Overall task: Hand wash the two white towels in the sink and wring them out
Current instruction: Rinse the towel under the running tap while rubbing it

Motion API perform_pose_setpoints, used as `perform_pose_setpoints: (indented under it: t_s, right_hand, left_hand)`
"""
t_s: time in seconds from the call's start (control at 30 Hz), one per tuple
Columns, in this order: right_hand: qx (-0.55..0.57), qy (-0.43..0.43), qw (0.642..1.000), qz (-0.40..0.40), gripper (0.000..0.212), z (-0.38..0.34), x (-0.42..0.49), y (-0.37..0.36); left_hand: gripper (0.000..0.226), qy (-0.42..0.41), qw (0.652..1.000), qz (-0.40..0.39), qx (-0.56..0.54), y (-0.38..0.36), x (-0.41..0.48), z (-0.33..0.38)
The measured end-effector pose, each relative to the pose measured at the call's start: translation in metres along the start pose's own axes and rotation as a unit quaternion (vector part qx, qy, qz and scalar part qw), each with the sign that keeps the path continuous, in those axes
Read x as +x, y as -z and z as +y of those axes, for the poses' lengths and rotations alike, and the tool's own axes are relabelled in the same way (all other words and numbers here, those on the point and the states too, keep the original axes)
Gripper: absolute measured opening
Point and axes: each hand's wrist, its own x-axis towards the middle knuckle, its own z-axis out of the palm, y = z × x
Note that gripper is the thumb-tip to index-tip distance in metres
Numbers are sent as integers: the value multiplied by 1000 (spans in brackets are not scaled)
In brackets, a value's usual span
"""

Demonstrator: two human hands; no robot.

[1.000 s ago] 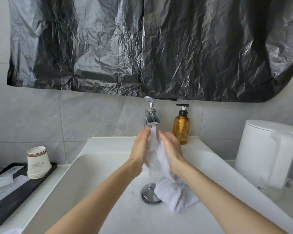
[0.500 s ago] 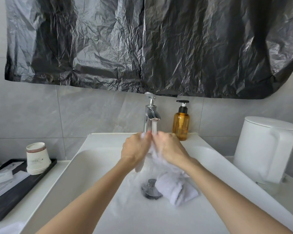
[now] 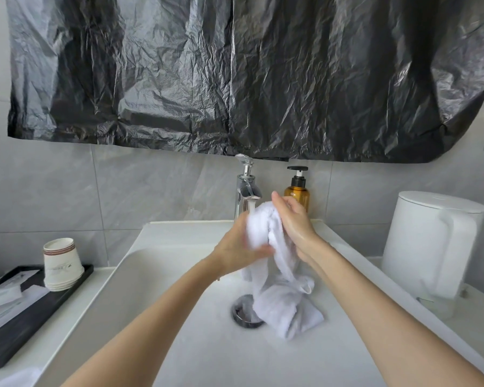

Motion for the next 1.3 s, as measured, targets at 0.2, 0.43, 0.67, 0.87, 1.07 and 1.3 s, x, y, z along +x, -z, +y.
perform_pose_setpoints:
  t_s: [0.2,0.43,0.67,0.87,1.07,1.3]
  right_hand:
    - [-83,-42,988,-126,55,12,-8,3]
    - [-404,-4,873,-272,74,48,-6,13]
    - [-195,-21,964,-177,28,26,-1,4]
    - [-86,-59,980,-170,61,20,-8,-15]
    - [-64,-60,982,-164,64,21,-12,-17]
    - [-136,-67,959,-240,67,25,-11,-6]
  left_hand:
    - [29,84,963,83,-244,16,3,0]
    - [23,109,906,152,-379,43,2,8]
    - [33,197,910,345,-115,72,12,-11]
    - [56,278,900,239,235,79,7,-22]
    - [114,108,928,-148,324,44,-1,-2]
    - [41,102,994,44,-5,40,2,-8]
